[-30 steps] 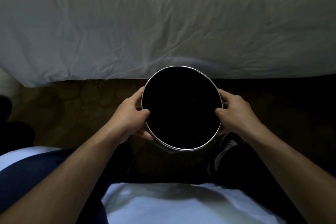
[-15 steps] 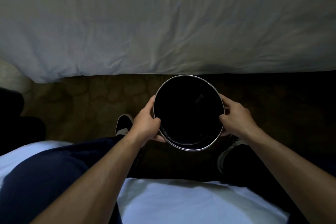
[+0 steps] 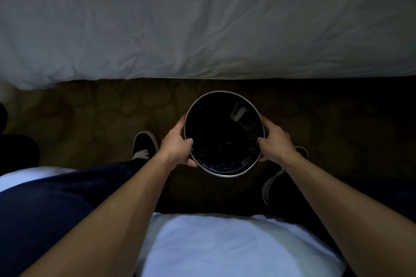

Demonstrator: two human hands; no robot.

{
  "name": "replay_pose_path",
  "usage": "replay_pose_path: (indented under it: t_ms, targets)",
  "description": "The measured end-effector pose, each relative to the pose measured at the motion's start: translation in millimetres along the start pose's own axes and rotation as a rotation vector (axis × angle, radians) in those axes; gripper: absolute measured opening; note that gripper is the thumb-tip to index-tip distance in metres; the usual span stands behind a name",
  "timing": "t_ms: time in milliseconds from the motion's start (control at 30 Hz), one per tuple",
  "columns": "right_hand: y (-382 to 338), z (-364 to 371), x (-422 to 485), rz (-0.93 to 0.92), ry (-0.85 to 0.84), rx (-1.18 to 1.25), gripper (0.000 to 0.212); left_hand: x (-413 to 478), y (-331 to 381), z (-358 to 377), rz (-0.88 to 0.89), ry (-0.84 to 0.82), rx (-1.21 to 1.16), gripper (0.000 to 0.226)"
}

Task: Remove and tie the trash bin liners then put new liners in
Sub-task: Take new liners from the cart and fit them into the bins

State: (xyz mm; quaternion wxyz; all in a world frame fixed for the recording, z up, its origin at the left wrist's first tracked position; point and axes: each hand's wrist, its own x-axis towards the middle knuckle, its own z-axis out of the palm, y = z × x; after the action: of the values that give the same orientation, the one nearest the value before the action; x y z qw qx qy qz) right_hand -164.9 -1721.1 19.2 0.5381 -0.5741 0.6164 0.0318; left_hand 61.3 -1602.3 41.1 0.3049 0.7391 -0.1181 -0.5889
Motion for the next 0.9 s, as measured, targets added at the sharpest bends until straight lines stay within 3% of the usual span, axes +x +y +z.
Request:
replay_pose_path:
  t_ms: [200, 400, 500, 633, 767, 900]
  targets:
    - [3.6, 5.4, 16.6, 0.041, -0.072, -0.03, 0.064, 20.3, -12.7, 1.6, -0.043, -0.012, -0.02, 0.076]
    - [3.1, 12.4, 25.0, 0.09, -0.102, -0.076, 0.079, 33.5, -18.1, 3.1, -0.094, -0.021, 0.045, 0.076]
    - [-2.4, 11.6, 24.5, 0.14, -0.147, -0.08, 0.074, 32.1, -11.9, 2.1, -0.113, 0.001, 0.229, 0.07]
    - [-13.9, 3.0, 10.5, 0.142, -0.179, -0.207, 0.05, 13.2, 6.6, -4.5, -0.062, -0.003, 0.609, 0.049]
    - [-27.4, -7.9, -22.6, 0.048, -0.226, -0.354, 0.041, -28.0, 24.0, -10.3, 0.132, -0.074, 0.942, 0.038]
    - [-48.2, -17.2, -83.8, -0.104, -0.262, -0.374, 0.035, -90.7, 24.3, -22.6, 0.242, -0.109, 1.067, 0.035]
